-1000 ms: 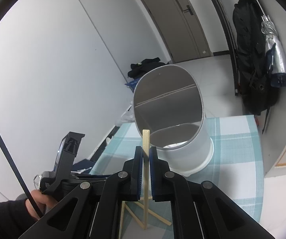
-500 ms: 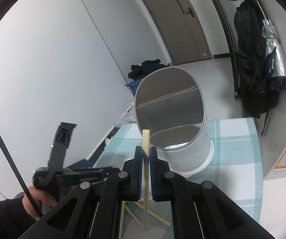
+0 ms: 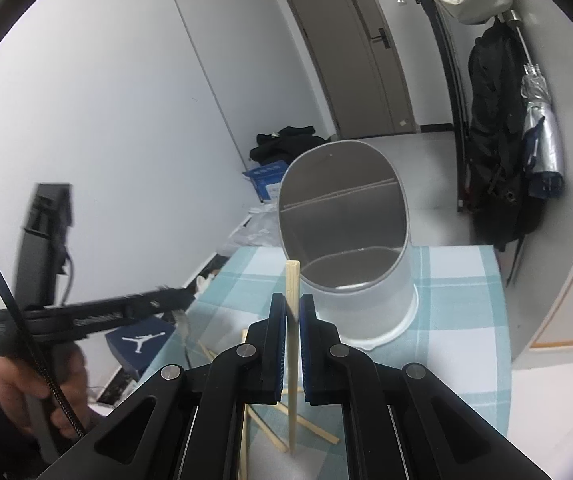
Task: Organize utensils
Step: 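Lift the fork toward the white holder while the right tool carries the chopstick there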
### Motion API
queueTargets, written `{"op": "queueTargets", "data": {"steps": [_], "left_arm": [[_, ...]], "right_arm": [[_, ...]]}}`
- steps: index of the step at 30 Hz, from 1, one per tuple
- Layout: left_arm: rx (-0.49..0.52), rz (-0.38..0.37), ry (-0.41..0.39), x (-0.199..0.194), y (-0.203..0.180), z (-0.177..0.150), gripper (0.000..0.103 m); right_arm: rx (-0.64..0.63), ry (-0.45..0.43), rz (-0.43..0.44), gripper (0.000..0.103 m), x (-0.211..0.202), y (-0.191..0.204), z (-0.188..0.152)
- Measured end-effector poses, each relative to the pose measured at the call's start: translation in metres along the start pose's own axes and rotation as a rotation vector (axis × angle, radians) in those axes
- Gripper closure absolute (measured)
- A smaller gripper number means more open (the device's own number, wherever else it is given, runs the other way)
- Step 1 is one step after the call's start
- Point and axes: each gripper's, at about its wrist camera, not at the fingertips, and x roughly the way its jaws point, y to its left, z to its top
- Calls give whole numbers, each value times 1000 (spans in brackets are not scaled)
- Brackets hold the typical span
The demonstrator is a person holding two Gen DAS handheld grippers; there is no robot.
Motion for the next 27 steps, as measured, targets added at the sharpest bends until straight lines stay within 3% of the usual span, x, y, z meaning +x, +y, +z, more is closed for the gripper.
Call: {"op": "queueTargets", "data": {"steps": [12,21,27], "left_arm": [[38,-7,-47,-30,-13,-10,86],[80,-19,-31,-43,-29,-7,86],[108,-96,-65,-71,-48,17,86]], "right_arm": [[-5,-47,-56,97,-24,12,-10],[-5,-93,-77,97,-44,15,-6],[9,-141,-69,97,-64,8,10]]}}
